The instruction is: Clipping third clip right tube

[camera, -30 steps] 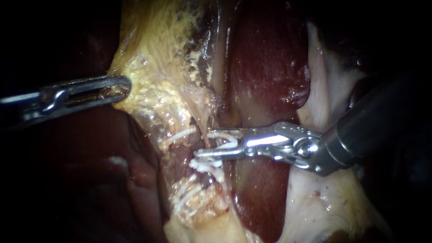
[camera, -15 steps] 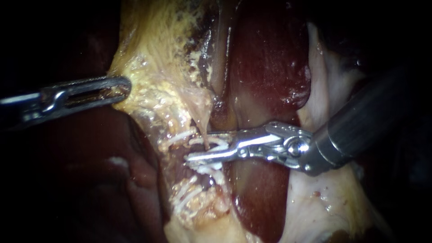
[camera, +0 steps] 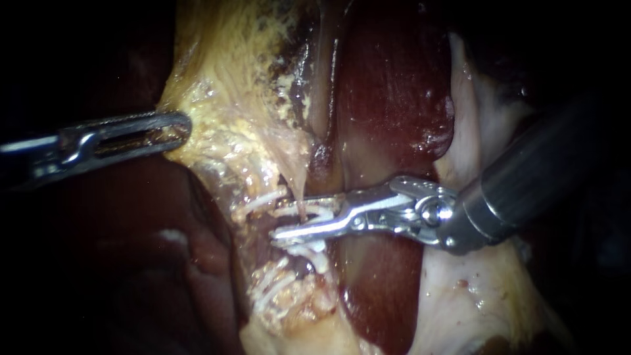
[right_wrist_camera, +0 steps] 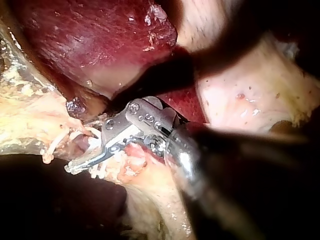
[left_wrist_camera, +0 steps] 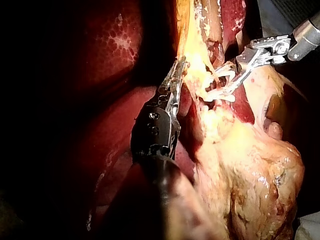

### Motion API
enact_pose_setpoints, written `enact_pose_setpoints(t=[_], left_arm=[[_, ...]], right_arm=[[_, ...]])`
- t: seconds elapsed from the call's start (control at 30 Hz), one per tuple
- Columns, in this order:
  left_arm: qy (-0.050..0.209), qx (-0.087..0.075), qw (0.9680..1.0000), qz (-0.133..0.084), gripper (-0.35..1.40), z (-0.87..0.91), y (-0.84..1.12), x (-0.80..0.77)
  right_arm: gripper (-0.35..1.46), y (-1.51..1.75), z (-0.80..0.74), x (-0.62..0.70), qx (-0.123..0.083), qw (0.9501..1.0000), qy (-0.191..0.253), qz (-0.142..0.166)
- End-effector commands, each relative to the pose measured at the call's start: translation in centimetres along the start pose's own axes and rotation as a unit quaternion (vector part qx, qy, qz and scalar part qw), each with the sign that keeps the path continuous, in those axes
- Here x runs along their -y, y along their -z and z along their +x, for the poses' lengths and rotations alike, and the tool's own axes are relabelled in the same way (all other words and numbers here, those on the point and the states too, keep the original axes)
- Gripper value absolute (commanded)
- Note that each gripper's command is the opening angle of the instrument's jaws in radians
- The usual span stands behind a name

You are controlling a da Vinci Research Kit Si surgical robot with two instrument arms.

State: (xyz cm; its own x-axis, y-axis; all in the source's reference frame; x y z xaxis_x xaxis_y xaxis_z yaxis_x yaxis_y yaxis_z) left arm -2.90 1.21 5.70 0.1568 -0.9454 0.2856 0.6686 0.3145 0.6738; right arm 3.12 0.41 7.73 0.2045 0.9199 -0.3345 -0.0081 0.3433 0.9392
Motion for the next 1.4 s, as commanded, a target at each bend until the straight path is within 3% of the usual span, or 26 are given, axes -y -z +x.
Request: enact_pose_setpoints(t=[0.03, 0.53, 0.6, 0.67, 0.7, 0.93, 1.4], left_arm=[[0.000, 0.000, 1.0000, 0.000, -0.35, 0.00, 0.00, 0.00], [0.000, 0.000, 1.0000, 0.000, -0.35, 0.00, 0.00, 0.00], [0.000, 0.000, 1.0000, 0.000, -0.35, 0.00, 0.00, 0.00], [0.000, 0.000, 1.0000, 0.000, -0.35, 0.00, 0.00, 0.00], [0.000, 0.000, 1.0000, 0.000, -0.35, 0.00, 0.00, 0.00], [0.000, 0.000, 1.0000, 0.000, -0.35, 0.00, 0.00, 0.01], [0.000, 0.000, 1.0000, 0.000, -0.35, 0.00, 0.00, 0.01]], right_arm=[[0.52, 0.00, 0.02, 0.00, -0.003, 1.0000, 0.000, 0.001], [0.39, 0.03, 0.06, 0.01, -0.004, 1.0000, -0.001, 0.003], [0.21, 0.04, 0.08, 0.01, -0.006, 1.0000, -0.001, -0.001], [-0.25, 0.09, 0.08, 0.00, -0.014, 0.9998, -0.002, -0.011], [-0.35, 0.11, 0.09, 0.00, -0.014, 0.9998, -0.002, -0.011], [-0.35, 0.13, 0.06, -0.08, -0.018, 0.9996, -0.001, -0.023], [-0.35, 0.11, 0.04, -0.09, -0.017, 0.9996, 0.000, -0.022]])
